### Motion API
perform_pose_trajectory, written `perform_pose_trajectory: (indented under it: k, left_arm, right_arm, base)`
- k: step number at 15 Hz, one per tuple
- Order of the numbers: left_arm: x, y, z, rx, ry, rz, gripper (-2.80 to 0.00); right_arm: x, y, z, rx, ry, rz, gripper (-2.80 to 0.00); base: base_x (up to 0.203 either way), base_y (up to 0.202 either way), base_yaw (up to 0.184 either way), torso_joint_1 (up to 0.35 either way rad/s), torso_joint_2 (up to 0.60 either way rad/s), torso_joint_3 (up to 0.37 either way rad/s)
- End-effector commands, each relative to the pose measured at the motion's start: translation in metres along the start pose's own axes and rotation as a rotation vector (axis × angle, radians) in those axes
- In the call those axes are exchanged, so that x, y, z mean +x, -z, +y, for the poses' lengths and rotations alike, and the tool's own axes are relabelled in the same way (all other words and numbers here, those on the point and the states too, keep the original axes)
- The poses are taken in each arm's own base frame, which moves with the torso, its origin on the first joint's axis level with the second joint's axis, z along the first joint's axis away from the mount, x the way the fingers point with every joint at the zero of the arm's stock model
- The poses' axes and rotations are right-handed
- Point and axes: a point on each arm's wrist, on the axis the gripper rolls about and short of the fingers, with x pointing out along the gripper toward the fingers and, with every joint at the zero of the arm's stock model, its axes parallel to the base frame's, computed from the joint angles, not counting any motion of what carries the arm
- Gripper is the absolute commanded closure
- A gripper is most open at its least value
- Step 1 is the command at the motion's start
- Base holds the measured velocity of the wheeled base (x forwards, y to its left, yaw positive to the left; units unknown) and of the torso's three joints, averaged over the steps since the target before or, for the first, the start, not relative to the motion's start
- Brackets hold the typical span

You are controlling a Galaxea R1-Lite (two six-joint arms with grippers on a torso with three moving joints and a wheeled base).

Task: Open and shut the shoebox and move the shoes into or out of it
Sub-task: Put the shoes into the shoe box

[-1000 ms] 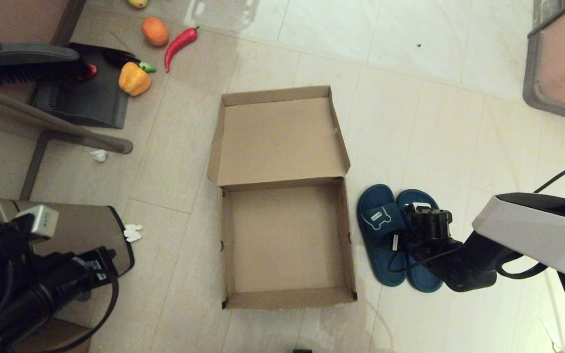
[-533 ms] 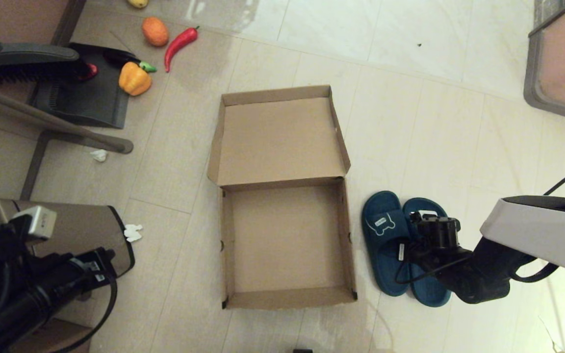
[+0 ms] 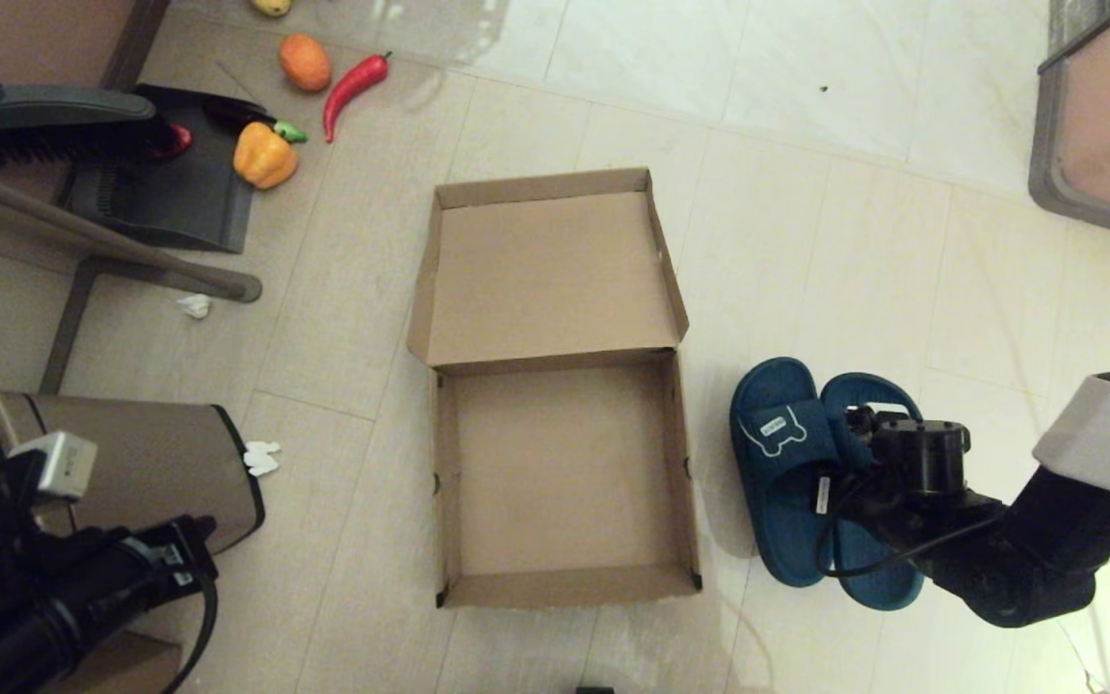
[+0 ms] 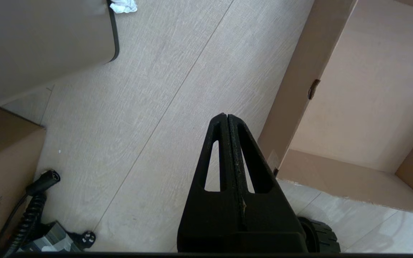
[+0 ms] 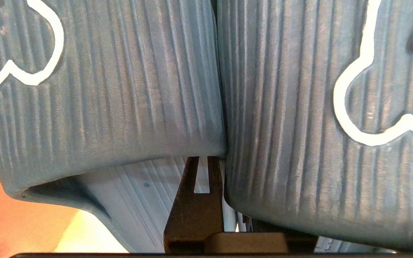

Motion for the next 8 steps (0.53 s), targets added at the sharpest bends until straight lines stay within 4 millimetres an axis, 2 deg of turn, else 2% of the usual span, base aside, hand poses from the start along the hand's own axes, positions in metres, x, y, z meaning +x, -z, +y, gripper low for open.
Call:
perform_pose_trajectory:
  k: [1,3,6,8]
  left_arm:
    - [-0.005,0.002,0.001,-0.003,0.002,-0.007,0.0]
    - [-0.004,0.004,0.001,-0.004,0.001,0.004,0.0]
    - [0.002,0.0,0.0,-0.006,0.005,0.007,0.0]
    - [0.003,0.007,0.0,0.0,0.019,0.044,0.0]
  right_arm:
    - [-0.036,-0.033,0.0,0.023,-0.026,-0.096,0.0]
    - [-0.068,-0.053,0.017,0.013,-0.091,-0.098,0.0]
    - [-0.102,-0.097,0.065,0.031,-0.202,-0.119,0.0]
    - [-0.125,-0.121,0.097,0.063,-0.274,-0.086,0.0]
  base:
    - [0.0,0.0,0.0,0.0,0.0,0.0]
    - [0.0,0.0,0.0,0.0,0.0,0.0]
    - [0.0,0.0,0.0,0.0,0.0,0.0]
    - [0.0,0.0,0.0,0.0,0.0,0.0]
